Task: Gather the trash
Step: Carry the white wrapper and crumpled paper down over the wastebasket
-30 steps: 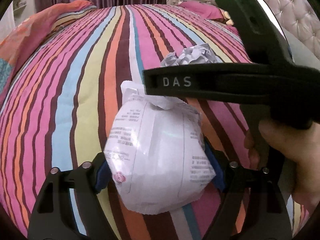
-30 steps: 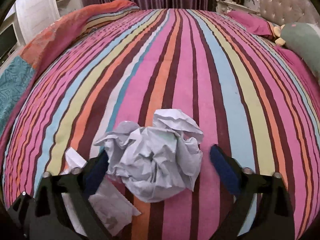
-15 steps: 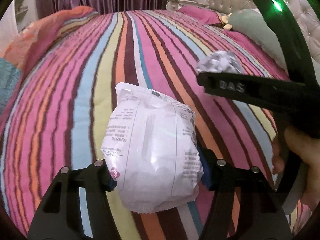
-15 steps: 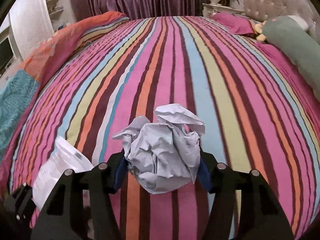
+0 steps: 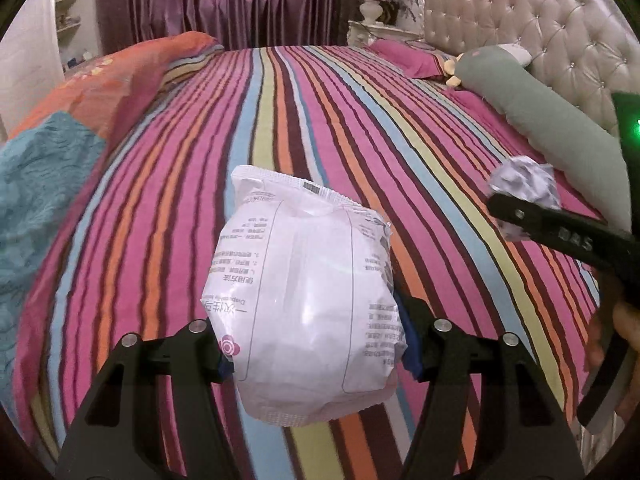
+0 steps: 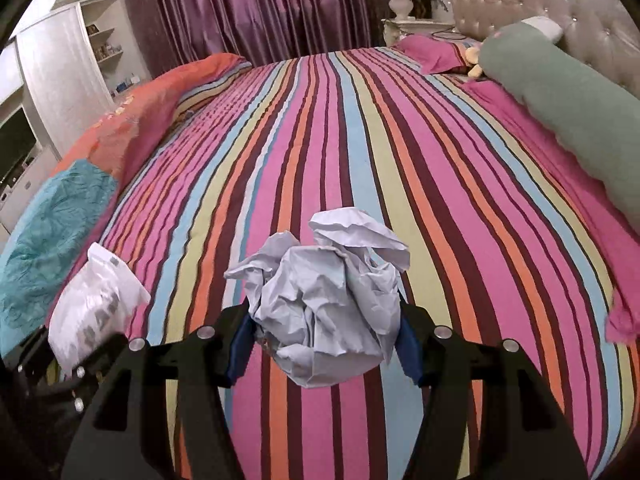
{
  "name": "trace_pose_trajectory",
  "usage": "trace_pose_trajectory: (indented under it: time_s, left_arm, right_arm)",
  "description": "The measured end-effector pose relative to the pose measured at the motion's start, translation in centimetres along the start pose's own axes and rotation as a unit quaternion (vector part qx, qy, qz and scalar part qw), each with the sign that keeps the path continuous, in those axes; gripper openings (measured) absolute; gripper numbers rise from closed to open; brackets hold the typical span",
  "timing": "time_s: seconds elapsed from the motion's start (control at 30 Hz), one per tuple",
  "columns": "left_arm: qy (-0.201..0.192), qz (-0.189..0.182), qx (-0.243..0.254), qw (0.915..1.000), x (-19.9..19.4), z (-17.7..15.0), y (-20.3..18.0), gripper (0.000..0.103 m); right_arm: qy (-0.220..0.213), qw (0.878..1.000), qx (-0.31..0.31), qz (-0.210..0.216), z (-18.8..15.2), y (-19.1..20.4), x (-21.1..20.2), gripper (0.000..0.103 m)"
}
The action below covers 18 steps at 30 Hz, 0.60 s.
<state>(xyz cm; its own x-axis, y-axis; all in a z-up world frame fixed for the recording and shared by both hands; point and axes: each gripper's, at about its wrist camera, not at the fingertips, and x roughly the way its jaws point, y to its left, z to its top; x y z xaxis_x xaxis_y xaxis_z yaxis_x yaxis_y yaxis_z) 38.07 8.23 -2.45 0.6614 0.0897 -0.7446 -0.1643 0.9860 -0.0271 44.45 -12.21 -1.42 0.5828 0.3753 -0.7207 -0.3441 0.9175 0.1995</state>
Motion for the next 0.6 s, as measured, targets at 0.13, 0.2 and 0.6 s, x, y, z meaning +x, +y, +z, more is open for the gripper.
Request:
trace_pose_trajectory:
  time_s: [0.13,0.2,0.6]
  left_arm:
    - [-0.002,0.007,-0.007,0.9999,-2.2,-1.3,0.8,0.06]
    - [-0.002,0.01,-0.011,0.9999,-3.2,-2.1,1.1,0.06]
    - [0.006,0.007,-0.029,0.9996,-7.3,-8.2,1.7,0.06]
  right_arm:
    - [-0.003,1.0,0.012,0.012,-2.2,-0.2,-2.4,0.056]
    - [-0.006,1.0,0.01,0.013,-3.0,-0.2,-3.4,0.056]
    - [-0.004,1.0,0.001,0.03,-9.7,1.5,-8.6,0.056]
